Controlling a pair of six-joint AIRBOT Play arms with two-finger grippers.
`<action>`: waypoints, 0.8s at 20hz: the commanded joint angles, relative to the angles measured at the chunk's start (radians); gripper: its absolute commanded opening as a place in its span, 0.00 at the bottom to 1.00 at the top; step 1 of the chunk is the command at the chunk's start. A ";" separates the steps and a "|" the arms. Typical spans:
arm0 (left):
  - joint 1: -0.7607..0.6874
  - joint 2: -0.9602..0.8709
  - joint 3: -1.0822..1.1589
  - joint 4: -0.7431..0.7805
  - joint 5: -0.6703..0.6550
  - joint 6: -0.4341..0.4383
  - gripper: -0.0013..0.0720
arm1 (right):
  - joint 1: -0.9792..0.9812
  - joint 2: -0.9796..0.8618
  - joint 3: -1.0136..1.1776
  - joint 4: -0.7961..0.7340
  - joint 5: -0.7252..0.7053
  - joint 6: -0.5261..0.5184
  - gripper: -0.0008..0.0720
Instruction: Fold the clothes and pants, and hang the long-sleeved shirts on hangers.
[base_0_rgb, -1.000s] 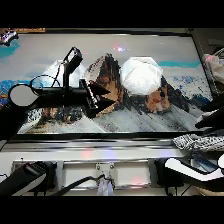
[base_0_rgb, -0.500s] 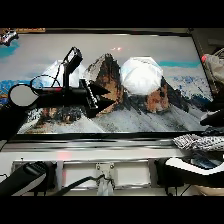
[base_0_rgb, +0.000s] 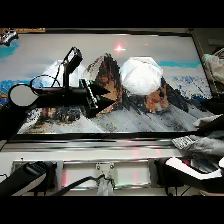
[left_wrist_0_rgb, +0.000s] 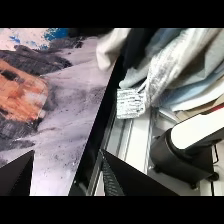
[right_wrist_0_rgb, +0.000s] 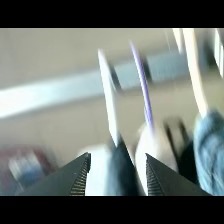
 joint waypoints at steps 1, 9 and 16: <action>0.000 0.000 0.000 0.001 0.003 0.002 0.58 | 0.001 0.051 0.000 0.116 -0.121 0.049 0.58; 0.003 0.004 0.000 0.004 -0.047 0.004 0.58 | 0.095 0.053 0.000 0.214 0.154 -0.080 0.58; 0.003 0.032 0.002 0.221 0.105 0.004 0.58 | 0.215 0.051 0.000 0.563 0.280 -0.378 0.58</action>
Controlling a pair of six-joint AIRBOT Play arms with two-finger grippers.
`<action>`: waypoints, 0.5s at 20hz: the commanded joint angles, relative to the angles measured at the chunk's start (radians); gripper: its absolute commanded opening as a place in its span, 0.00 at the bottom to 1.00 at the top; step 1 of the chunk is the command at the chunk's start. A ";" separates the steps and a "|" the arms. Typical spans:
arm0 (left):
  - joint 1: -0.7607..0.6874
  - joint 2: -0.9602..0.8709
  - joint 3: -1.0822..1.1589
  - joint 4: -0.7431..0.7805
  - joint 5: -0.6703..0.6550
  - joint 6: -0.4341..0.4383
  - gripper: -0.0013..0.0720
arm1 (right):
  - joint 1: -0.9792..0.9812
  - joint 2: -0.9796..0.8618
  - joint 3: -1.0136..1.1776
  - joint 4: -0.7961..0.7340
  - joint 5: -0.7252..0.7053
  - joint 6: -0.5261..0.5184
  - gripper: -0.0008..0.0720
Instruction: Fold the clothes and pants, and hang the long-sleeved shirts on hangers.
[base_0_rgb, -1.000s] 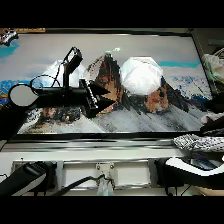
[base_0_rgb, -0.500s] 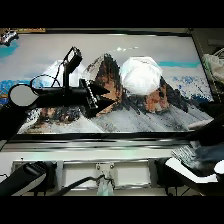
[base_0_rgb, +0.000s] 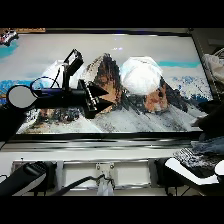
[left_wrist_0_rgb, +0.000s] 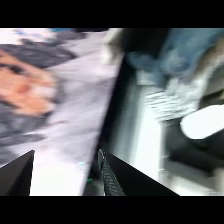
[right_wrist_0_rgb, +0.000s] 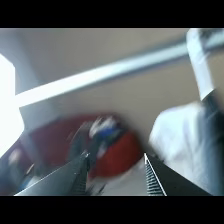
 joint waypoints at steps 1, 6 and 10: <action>0.001 0.021 0.002 0.182 0.135 -0.001 0.58 | 0.122 -0.003 0.001 0.249 0.066 -0.291 0.58; 0.077 0.056 0.009 0.332 0.232 -0.126 0.58 | 0.404 -0.064 -0.002 0.317 0.309 -0.320 0.58; 0.232 0.092 0.008 0.379 0.233 -0.126 0.58 | 0.628 -0.085 -0.100 0.303 0.367 -0.319 0.58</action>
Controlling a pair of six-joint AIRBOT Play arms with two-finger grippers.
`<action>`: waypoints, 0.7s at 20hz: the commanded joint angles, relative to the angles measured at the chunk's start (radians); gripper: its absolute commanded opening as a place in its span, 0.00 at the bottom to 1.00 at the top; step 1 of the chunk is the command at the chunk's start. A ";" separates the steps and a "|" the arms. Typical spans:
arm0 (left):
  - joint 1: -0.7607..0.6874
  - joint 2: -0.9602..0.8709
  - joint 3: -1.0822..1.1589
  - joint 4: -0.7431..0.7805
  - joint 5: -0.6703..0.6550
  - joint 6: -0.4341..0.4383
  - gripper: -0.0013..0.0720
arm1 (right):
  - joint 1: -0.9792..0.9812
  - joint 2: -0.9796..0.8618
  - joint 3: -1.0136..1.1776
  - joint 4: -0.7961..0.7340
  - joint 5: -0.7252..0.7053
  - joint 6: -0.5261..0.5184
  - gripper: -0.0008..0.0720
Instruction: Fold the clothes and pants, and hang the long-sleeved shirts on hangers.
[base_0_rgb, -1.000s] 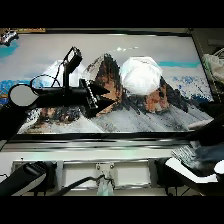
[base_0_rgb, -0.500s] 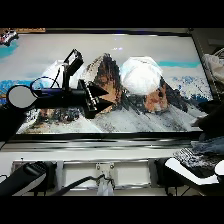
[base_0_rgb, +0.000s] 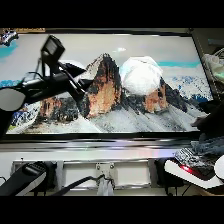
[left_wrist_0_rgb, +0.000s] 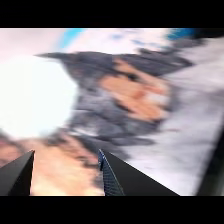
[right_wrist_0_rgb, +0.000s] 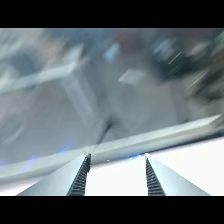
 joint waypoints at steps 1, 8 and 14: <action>0.139 0.032 0.001 0.064 0.024 -0.023 0.58 | 0.198 -0.018 -0.078 -0.010 0.076 -0.019 0.58; 0.323 0.070 0.001 0.063 0.023 -0.024 0.58 | 0.487 -0.017 -0.277 -0.090 0.172 -0.011 0.58; 0.325 0.067 0.000 0.063 0.023 -0.024 0.58 | 0.645 -0.016 -0.441 -0.180 0.159 0.013 0.58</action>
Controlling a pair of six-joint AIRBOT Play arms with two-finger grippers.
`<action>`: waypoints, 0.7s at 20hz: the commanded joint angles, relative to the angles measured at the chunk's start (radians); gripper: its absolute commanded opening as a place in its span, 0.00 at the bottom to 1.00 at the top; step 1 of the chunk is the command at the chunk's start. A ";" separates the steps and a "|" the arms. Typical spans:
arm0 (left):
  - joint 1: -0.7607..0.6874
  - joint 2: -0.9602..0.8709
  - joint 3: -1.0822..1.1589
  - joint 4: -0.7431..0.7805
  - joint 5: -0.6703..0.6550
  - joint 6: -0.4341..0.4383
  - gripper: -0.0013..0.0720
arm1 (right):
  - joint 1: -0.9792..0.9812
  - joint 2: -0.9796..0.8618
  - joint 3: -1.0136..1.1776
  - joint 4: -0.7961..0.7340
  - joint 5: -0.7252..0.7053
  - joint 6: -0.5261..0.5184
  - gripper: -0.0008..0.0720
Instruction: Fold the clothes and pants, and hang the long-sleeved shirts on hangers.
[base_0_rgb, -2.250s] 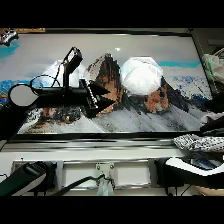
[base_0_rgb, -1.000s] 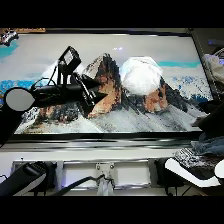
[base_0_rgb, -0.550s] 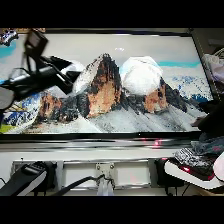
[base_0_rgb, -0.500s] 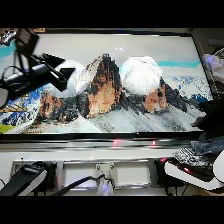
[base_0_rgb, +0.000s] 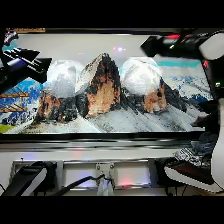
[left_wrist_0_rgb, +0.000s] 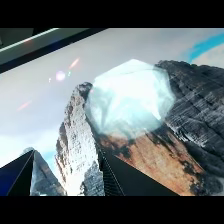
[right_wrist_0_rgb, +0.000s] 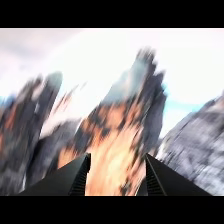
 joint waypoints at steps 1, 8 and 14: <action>0.008 0.001 0.000 0.002 0.000 0.000 0.58 | 0.074 0.001 -0.093 -0.054 0.001 0.019 0.58; 0.008 0.001 0.000 0.002 0.000 0.000 0.58 | 0.075 0.000 -0.141 -0.053 0.049 0.019 0.53; 0.008 -0.001 0.000 0.002 0.000 0.000 0.58 | 0.075 0.000 -0.141 -0.053 0.049 0.019 0.53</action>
